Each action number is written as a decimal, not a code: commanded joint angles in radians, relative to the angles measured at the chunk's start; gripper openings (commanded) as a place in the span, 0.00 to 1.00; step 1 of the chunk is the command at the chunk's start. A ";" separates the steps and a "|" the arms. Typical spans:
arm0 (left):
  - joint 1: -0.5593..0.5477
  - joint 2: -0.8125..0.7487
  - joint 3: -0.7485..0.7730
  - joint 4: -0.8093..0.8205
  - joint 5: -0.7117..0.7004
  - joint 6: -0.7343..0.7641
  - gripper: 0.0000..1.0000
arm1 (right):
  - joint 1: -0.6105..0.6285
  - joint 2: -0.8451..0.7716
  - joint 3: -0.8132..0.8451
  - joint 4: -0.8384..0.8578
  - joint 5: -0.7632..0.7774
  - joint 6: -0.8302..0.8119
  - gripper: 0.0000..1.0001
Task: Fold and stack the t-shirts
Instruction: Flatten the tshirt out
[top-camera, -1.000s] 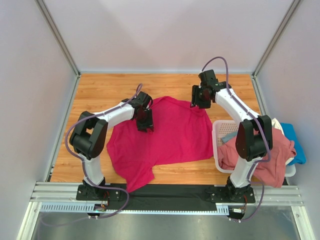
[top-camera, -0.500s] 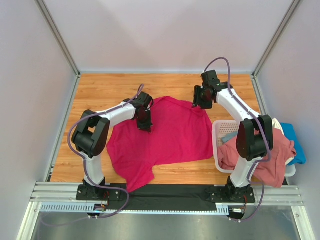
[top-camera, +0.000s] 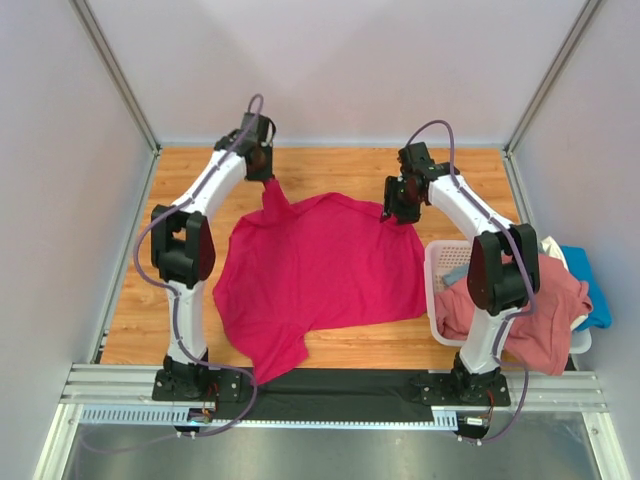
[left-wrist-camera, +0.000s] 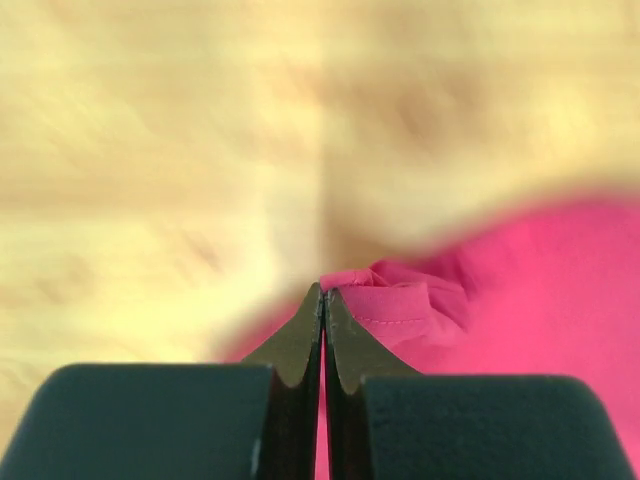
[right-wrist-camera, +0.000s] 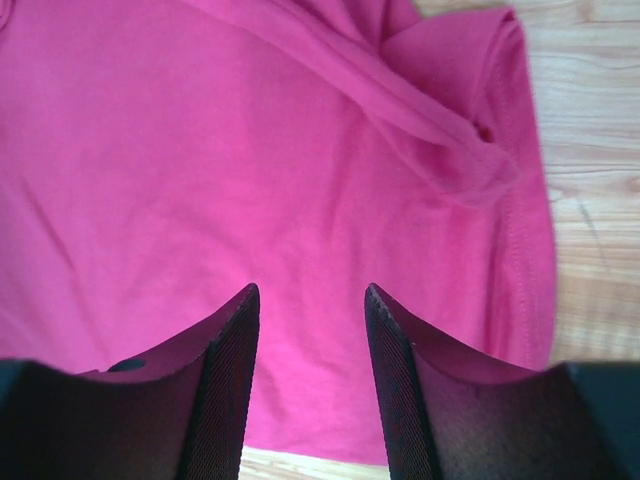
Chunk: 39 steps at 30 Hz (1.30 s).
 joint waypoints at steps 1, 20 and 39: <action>0.079 0.159 0.244 -0.022 -0.036 0.215 0.00 | 0.018 0.016 0.062 -0.038 -0.062 0.031 0.48; 0.028 -0.468 -0.776 -0.054 0.184 -0.137 0.38 | 0.326 -0.006 -0.122 -0.090 0.079 0.022 0.52; 0.249 0.093 -0.159 -0.166 0.028 -0.015 0.40 | 0.317 0.494 0.467 -0.099 0.206 -0.012 0.51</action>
